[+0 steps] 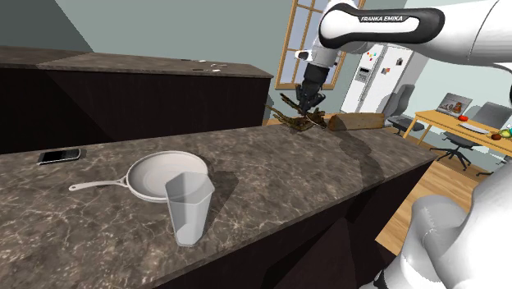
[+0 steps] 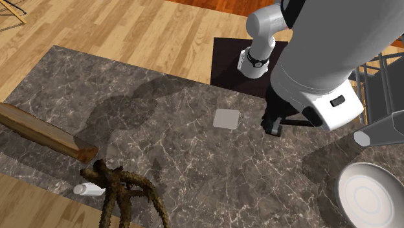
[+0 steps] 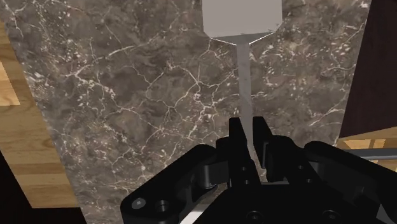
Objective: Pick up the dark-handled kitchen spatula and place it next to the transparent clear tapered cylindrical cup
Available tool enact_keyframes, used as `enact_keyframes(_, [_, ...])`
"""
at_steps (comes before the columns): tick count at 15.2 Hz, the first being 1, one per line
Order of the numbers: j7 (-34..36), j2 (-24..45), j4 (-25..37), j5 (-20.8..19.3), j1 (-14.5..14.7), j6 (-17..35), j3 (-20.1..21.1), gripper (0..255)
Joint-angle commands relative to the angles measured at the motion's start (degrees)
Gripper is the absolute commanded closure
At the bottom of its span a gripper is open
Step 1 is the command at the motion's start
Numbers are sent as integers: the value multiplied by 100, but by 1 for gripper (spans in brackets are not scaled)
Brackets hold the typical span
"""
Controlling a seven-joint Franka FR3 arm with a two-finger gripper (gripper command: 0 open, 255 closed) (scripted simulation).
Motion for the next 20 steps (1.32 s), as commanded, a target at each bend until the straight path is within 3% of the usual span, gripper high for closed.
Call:
enact_keyframes(1, [318, -113, -132, -44, 97, 38, 194, 255])
enact_keyframes(9, [1524, -402, -504, -69, 493, 151, 981, 255])
enact_keyframes(17, [2579, -257, -461, 103, 925, 244, 1654, 255])
enact_keyframes(20, [2623, -251, -613, 108, 943, 402, 1679, 255])
